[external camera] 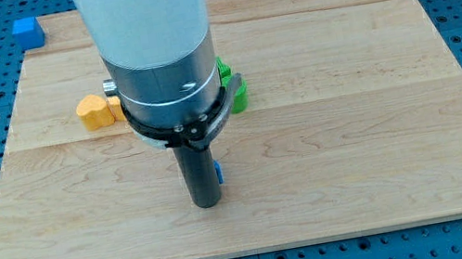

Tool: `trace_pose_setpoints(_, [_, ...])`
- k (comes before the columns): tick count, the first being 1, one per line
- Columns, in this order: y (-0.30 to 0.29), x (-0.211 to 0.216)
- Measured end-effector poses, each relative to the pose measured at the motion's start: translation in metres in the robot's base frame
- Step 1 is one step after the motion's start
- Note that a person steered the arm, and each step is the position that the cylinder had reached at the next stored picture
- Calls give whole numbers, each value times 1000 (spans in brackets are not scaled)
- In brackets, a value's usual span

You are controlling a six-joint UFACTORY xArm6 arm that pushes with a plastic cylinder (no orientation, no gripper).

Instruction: Bring the blue cube close to the left side of the red star

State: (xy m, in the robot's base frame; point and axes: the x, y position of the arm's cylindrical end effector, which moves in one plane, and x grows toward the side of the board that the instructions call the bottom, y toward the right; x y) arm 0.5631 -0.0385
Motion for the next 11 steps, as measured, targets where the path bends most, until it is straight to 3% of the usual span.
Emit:
trace_pose_setpoints(1, [12, 39])
trace_pose_setpoints(2, [-83, 4])
trace_pose_setpoints(5, [-249, -238])
trace_pose_setpoints(6, [-266, -269])
trace_pose_setpoints(7, [-265, -296])
trace_pose_setpoints(8, [-260, -362])
trace_pose_setpoints(11, [-181, -371])
